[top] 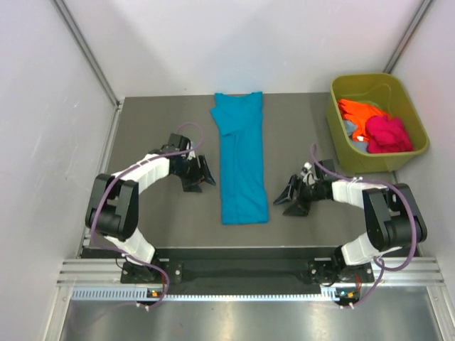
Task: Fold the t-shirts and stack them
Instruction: Fold the tshirt
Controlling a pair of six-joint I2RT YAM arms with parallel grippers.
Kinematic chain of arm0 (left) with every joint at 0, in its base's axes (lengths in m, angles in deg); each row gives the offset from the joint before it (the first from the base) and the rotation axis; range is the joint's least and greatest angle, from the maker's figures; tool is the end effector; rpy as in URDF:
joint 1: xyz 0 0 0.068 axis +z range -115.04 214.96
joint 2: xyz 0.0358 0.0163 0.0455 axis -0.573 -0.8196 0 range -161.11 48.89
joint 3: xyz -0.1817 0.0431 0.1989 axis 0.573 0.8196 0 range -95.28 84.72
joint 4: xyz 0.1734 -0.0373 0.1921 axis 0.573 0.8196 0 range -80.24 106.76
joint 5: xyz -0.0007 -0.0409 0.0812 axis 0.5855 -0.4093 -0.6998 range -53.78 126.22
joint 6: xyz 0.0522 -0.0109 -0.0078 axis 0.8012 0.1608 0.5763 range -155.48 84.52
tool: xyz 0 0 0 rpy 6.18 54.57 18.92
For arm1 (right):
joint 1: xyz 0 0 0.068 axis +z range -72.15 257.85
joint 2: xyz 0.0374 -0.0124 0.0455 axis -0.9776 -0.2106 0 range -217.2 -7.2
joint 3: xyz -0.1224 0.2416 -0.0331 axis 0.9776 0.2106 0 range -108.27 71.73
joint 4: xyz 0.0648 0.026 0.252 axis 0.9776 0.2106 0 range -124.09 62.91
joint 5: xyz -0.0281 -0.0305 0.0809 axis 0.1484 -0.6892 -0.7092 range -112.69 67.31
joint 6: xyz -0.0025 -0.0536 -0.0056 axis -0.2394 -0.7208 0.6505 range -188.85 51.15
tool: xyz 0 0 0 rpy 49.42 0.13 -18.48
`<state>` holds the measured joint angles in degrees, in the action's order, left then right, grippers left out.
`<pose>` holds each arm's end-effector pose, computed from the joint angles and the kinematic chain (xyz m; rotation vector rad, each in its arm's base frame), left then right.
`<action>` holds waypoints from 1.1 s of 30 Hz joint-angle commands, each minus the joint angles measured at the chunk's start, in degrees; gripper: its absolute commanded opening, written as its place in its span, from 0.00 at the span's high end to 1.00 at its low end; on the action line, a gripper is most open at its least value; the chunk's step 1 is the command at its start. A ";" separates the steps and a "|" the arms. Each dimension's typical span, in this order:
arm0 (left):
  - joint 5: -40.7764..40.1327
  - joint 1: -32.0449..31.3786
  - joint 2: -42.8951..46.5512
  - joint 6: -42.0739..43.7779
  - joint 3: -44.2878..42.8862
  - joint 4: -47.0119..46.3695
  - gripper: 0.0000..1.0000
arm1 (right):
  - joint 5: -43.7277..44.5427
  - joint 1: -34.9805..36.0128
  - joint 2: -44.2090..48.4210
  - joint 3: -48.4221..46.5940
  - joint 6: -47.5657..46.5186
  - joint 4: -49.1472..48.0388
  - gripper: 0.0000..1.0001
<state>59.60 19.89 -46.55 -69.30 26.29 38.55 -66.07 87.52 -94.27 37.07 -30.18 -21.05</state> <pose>0.3058 -0.0971 0.1795 -0.3363 2.8051 -0.7820 0.2373 0.0654 0.1287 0.4656 2.7669 1.2632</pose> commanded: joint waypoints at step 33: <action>-4.66 -17.71 3.59 -17.86 11.41 -4.10 0.60 | 2.86 14.23 -2.75 3.81 6.59 -14.09 0.47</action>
<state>56.27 2.60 -44.95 -86.44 36.17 33.68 -66.33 100.11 -95.69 41.64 -23.07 -33.29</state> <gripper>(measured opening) 0.403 0.537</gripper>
